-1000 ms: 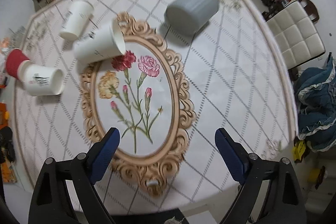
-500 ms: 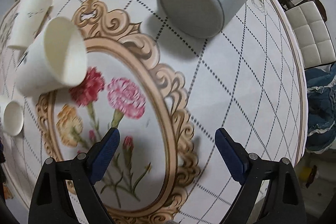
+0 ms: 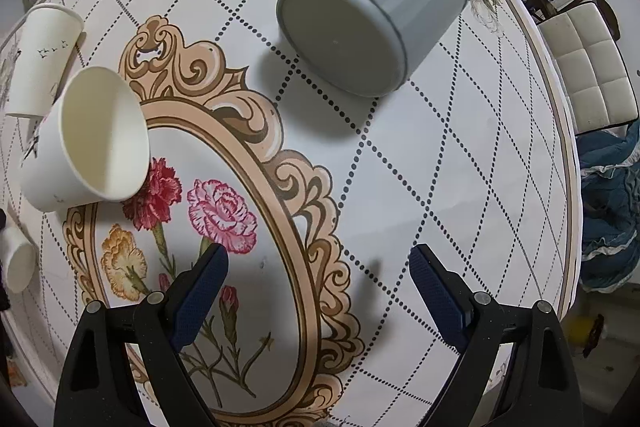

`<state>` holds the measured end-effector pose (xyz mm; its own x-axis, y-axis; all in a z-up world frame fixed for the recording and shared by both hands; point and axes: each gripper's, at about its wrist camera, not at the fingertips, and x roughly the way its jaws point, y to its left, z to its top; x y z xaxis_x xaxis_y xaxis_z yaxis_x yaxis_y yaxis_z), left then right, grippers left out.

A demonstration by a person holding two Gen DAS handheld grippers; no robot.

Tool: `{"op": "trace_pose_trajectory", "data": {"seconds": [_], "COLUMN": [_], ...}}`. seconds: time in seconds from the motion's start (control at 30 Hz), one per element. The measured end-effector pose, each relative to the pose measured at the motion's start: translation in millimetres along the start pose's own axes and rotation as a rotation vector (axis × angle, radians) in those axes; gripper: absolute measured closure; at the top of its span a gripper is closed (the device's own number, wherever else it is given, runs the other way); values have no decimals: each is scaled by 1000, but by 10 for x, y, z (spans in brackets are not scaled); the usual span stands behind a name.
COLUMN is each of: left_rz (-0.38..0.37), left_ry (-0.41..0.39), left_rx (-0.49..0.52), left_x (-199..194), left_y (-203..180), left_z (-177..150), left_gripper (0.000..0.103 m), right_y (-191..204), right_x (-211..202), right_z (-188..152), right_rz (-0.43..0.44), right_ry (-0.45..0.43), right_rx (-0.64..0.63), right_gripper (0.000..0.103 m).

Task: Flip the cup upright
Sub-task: 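Reach the left gripper to the white printed cup lying on its side and grasp it, then lift the white cup with the left gripper and rotate it rim-up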

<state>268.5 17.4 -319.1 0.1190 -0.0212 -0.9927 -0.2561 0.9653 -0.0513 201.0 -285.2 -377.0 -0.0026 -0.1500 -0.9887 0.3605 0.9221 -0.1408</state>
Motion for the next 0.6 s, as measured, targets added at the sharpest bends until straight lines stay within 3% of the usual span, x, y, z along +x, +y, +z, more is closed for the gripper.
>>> {"op": "trace_pose_trajectory", "data": {"seconds": [0.13, 0.27, 0.47, 0.6], "left_rz": [72, 98, 104, 86], "left_ry": [-63, -77, -57, 17], "left_rx": [159, 294, 503, 625], "left_x": [-250, -427, -464, -337], "left_y": [-25, -109, -415, -621], "left_z": [-164, -457, -978, -1420], "left_gripper": [35, 35, 35, 35], "right_y": [-59, -129, -290, -454], "right_x": [-104, -216, -307, -342], "right_z": [-151, -366, -713, -944], "right_rz": [11, 13, -1, -14], "right_ry": [-12, -11, 6, 28], "right_rx": [9, 12, 28, 50], "right_gripper": [10, 10, 10, 10]}}
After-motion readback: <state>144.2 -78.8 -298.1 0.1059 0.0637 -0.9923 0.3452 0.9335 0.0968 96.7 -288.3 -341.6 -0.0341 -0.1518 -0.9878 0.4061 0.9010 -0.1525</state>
